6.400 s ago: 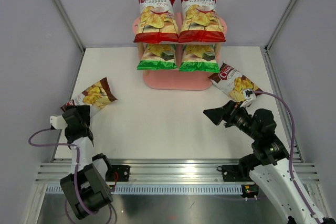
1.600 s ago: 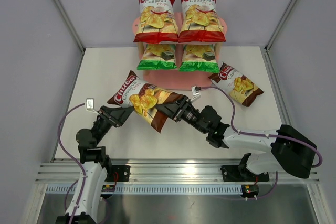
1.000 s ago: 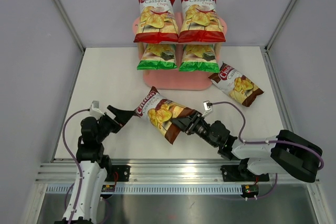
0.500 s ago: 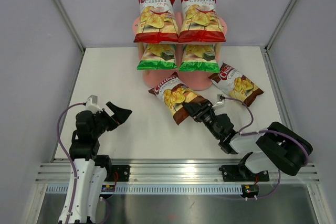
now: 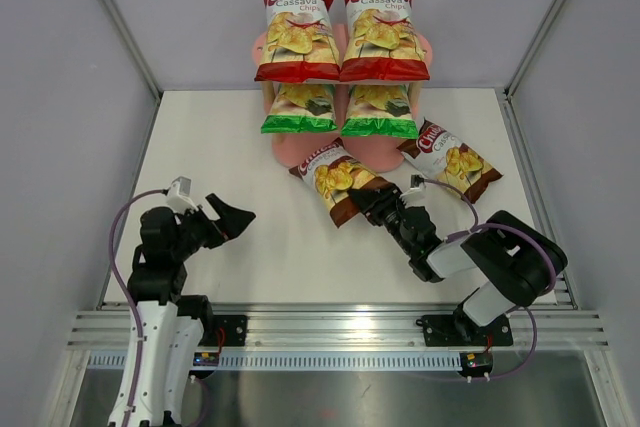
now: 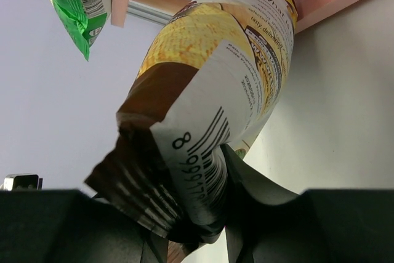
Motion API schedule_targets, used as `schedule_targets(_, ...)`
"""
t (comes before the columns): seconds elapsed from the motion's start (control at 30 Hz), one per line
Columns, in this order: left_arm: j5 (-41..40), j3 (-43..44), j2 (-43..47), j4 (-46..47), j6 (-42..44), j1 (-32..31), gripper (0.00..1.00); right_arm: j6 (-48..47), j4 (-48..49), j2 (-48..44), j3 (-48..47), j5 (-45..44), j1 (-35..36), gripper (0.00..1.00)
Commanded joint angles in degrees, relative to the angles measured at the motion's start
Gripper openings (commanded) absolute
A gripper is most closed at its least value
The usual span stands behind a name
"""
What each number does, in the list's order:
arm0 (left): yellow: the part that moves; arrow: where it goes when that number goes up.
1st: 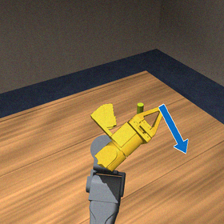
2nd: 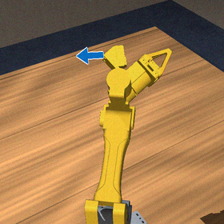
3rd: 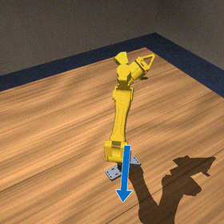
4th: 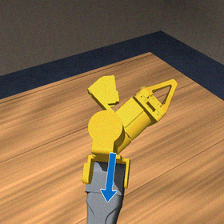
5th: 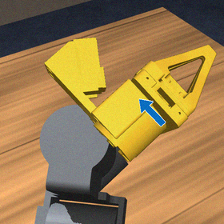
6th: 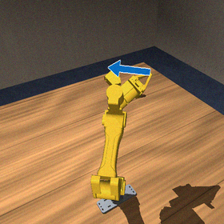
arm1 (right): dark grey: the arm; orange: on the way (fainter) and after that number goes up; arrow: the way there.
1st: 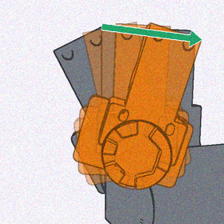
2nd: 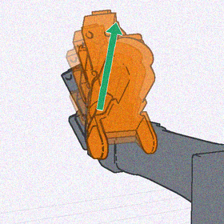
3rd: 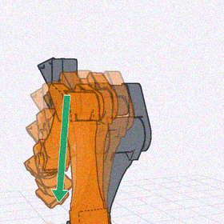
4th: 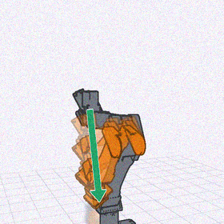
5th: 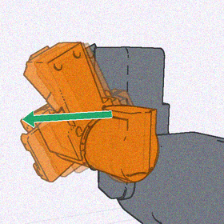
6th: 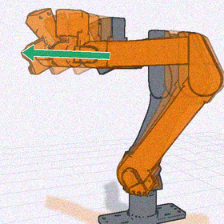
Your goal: Place and organize the chips bags onto the shelf
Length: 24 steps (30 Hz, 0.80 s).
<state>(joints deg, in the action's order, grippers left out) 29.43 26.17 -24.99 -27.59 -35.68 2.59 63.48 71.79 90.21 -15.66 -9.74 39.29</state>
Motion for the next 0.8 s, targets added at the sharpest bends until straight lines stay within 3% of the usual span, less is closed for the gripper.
schedule_targets(0.0,3.1,2.8,-0.6,0.3,2.1,0.0,0.99,-0.3,17.2,-0.9,-2.3,-1.2,-0.7,0.30)
schedule_targets(0.5,3.5,6.9,-1.8,-2.1,4.1,0.0,0.99,-0.3,17.2,5.3,-7.9,-0.7,-4.0,0.31)
schedule_targets(0.77,3.1,12.0,-2.5,-5.9,5.7,0.0,0.99,3.3,17.5,15.8,-9.8,-5.2,-4.1,0.41)
